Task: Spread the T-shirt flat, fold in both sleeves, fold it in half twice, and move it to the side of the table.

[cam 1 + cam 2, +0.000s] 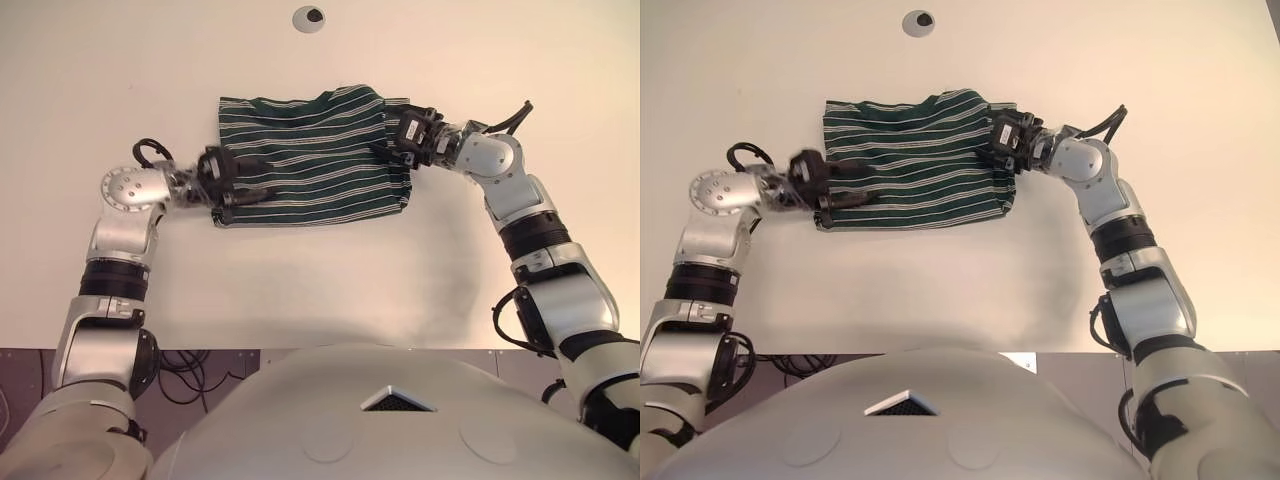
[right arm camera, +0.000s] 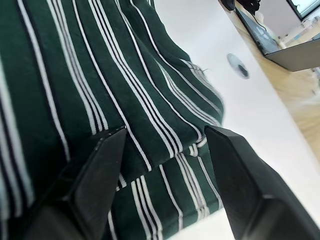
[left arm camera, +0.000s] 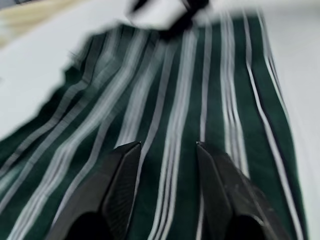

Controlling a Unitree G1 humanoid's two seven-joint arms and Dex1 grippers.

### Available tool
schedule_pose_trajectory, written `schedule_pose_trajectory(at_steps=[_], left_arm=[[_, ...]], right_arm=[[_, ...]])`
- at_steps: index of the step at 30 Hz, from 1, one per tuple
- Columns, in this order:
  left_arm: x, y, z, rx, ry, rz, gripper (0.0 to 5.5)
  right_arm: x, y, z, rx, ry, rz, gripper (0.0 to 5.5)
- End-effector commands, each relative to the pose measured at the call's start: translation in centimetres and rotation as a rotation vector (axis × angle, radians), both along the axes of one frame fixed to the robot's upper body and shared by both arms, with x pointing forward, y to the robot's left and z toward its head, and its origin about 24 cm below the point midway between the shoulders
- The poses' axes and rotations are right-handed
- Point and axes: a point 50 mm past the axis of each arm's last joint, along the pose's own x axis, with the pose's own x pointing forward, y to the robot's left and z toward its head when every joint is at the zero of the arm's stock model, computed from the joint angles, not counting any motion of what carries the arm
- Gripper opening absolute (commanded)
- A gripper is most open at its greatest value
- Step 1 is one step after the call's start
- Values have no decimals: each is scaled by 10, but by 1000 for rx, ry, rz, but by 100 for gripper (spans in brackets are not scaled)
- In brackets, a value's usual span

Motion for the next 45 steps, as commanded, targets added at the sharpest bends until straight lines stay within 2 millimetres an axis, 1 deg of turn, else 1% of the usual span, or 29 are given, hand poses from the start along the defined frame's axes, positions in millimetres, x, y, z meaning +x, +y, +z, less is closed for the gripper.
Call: schedule_pose_trajectory(at_steps=[1, 3, 5, 6, 8, 9, 10, 11, 12, 13, 15, 16, 17, 20, 21, 22, 23, 25, 26, 27, 28, 29, 30, 32, 34, 36, 38, 42, 45], left_arm=[[-7, 26, -20, 558, -165, -222, 199], [10, 23, -15, 739, -382, -352, 199], [33, 17, -4, 893, -617, -488, 199], [43, 13, 3, 945, -719, -555, 199], [64, -3, 22, 1007, -935, -698, 199], [73, -12, 30, 1007, -1026, -750, 199], [79, -24, 40, 987, -1122, -792, 199], [83, -33, 46, 959, -1194, -820, 199], [87, -43, 54, 927, -1272, -830, 199], [90, -49, 63, 892, -1336, -826, 199], [93, -52, 80, 826, -1441, -785, 199], [94, -52, 89, 756, -1473, -713, 199], [91, -52, 98, 626, -1477, -593, 199], [63, -44, 121, -4, -1275, -154, 199], [57, -38, 128, -140, -1209, -64, 199], [50, -30, 130, -205, -1159, -19, 199], [44, -22, 128, -230, -1096, 9, 199], [26, -3, 108, -182, -921, 1, 199], [10, 10, 88, -117, -778, -26, 199], [-12, 22, 66, -41, -571, -53, 199], [-32, 31, 51, 12, -415, -84, 199], [-48, 38, 43, 44, -280, -100, 214], [-59, 43, 39, 62, -186, -101, 226], [-76, 52, 32, 105, -57, -104, 254], [-86, 58, 28, 136, 16, -110, 272], [-90, 61, 23, 170, 45, -123, 310], [-95, 62, 11, 224, 80, -153, 313], [-105, 51, -16, 238, 21, -256, 313], [-97, 45, -24, 239, -129, -271, 313]], right_arm=[[-32, -21, -22, -202, 139, 152, 287], [-65, -13, -24, -190, 253, 315, 287], [-99, 2, -19, -141, 345, 488, 287], [-115, 12, -13, -94, 388, 561, 287], [-136, 39, 5, 60, 405, 662, 287], [-141, 53, 15, 146, 374, 688, 287], [-140, 69, 25, 252, 345, 667, 287], [-139, 79, 33, 321, 309, 656, 287], [-134, 85, 40, 380, 270, 617, 287], [-126, 85, 47, 426, 236, 563, 287], [-110, 72, 56, 468, 181, 444, 287], [-103, 61, 61, 495, 171, 382, 287], [-99, 47, 64, 509, 162, 324, 287], [-93, -2, 65, 536, 198, 181, 287], [-91, -16, 62, 519, 199, 148, 287], [-88, -31, 58, 485, 193, 101, 287], [-86, -45, 53, 444, 188, 60, 287], [-87, -73, 45, 359, 188, -4, 287], [-91, -88, 41, 309, 195, -29, 287], [-96, -101, 38, 262, 209, -49, 287], [-101, -111, 35, 223, 219, -60, 287], [-105, -117, 32, 178, 226, -57, 290], [-108, -121, 29, 143, 234, -48, 306], [-114, -125, 23, 80, 249, -16, 334], [-117, -126, 18, 38, 249, 19, 357], [-120, -124, 14, 7, 224, 57, 396], [-124, -116, 9, -30, 183, 126, 408], [-135, -93, -14, -131, 118, 269, 408], [-132, -87, -23, -194, 48, 298, 408]])
